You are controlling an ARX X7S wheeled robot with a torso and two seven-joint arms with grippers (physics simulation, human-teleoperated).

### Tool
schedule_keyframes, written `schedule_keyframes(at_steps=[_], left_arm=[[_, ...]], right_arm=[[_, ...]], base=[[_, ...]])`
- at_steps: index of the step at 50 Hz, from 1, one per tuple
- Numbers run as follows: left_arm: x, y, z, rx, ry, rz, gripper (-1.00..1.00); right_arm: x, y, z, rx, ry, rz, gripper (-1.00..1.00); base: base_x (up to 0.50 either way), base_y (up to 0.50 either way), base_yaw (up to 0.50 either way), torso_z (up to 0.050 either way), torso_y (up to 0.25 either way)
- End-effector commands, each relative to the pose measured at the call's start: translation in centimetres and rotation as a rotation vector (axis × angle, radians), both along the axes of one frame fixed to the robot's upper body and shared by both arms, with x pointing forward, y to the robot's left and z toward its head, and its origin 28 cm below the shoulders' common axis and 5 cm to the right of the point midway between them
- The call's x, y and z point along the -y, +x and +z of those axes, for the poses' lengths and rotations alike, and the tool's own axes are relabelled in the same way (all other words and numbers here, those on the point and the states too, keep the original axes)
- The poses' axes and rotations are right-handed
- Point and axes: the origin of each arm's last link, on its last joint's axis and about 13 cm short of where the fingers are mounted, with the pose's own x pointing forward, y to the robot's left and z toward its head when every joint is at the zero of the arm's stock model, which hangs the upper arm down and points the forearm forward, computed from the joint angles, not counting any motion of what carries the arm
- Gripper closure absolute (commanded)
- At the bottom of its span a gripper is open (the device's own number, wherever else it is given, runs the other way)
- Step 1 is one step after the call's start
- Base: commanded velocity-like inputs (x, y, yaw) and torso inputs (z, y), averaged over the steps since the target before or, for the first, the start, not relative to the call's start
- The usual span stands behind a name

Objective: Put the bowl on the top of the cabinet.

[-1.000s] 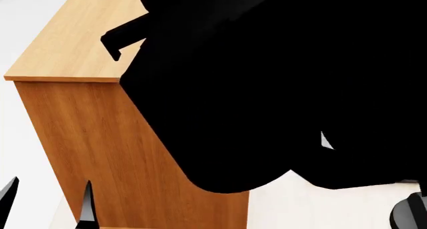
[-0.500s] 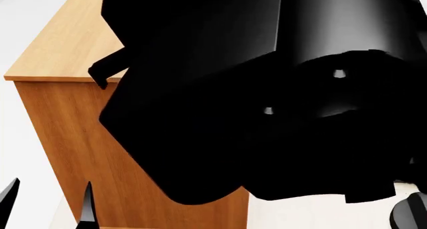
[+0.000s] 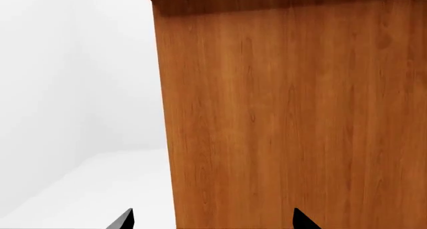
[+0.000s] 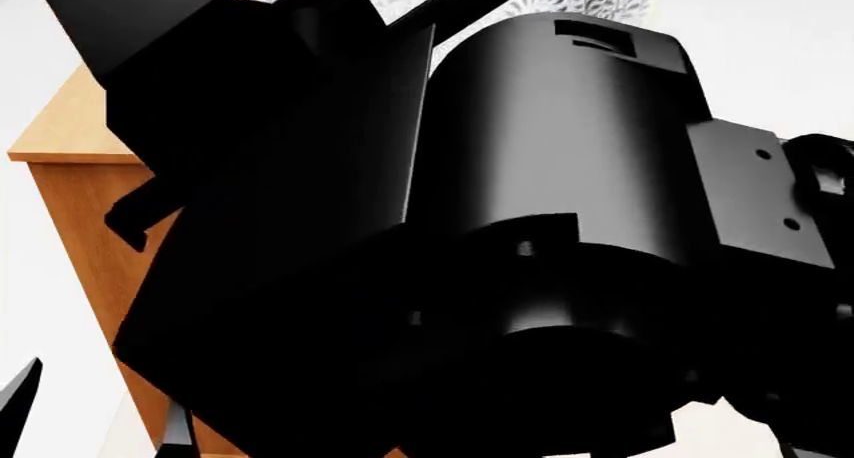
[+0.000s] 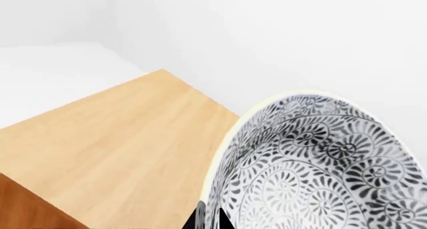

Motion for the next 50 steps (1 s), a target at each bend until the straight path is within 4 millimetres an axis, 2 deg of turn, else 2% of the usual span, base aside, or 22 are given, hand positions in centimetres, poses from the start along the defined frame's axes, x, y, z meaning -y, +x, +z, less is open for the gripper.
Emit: schedule_keyframes(at_steps=[1, 20, 31, 50], left_arm=[[-0.1, -0.1, 0.0, 0.001, -0.003, 0.003, -1.0], [-0.1, -0.1, 0.2, 0.004, 0.0, 0.003, -1.0], [-0.1, -0.1, 0.1, 0.001, 0.003, -0.004, -1.0], [-0.3, 0.0, -0.2, -0.005, -0.009, 0.005, -1.0]], right_arm=[[-0.8, -0.4, -0.3, 0.023, -0.027, 0.026, 1.0], [-1.3, 0.0, -0.6, 0.029, -0.072, 0.056, 1.0], [-1.9, 0.3, 0.6, 0.053, -0.077, 0.07, 1.0], [-2.5, 1.4, -1.4, 0.035, -0.093, 0.103, 1.0]], base=[[0.0, 0.0, 0.0, 0.0, 0.0], [0.0, 0.0, 0.0, 0.0, 0.001], [0.0, 0.0, 0.0, 0.0, 0.001], [0.0, 0.0, 0.0, 0.0, 0.0]])
